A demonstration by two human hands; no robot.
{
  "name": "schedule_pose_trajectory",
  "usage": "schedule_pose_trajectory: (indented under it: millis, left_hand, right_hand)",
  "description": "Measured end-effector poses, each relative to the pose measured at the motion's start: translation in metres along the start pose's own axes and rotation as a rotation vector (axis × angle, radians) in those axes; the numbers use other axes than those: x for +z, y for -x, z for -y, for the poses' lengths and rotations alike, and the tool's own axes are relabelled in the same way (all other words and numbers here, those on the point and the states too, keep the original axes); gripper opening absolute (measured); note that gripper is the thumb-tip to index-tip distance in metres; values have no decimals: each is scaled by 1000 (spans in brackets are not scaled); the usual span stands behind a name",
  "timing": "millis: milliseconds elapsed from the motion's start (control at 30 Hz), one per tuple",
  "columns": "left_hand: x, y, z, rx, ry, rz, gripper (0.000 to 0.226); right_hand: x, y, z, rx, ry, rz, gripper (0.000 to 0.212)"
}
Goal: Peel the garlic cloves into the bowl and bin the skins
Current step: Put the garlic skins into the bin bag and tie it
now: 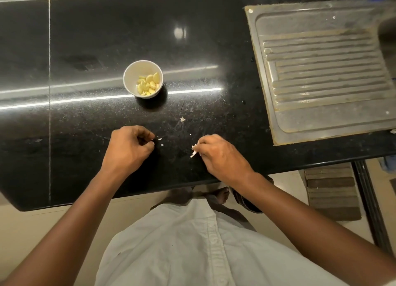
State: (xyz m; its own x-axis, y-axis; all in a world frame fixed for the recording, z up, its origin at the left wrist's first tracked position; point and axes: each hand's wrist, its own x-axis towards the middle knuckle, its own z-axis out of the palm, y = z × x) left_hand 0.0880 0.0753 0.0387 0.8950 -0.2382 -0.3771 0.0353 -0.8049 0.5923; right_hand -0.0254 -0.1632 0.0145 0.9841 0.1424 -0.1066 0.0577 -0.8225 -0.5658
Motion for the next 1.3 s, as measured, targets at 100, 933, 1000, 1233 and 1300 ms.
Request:
schedule_pose_trajectory:
  millis: [100,933,1000,1233,1300]
  left_hand:
    - [4,1,-3,70,-32,9,34]
    - [12,12,-3,67,-116,-71,10]
    - [7,11,0,69,-99,-121,12]
    - [6,-4,-2,116,-136,-116,23]
    - [8,-6,-4,131,-150,-92,24]
  right_hand:
    - [-5,-7,3,148,-301,-68,21]
    - [-19,-11,-20,-35,-30,152,24]
    - [-16,-8,-21,11,-38,80,23]
    - [-2,-2,2,10,39,29,26]
    - [3,-1,6,-12,59,7,26]
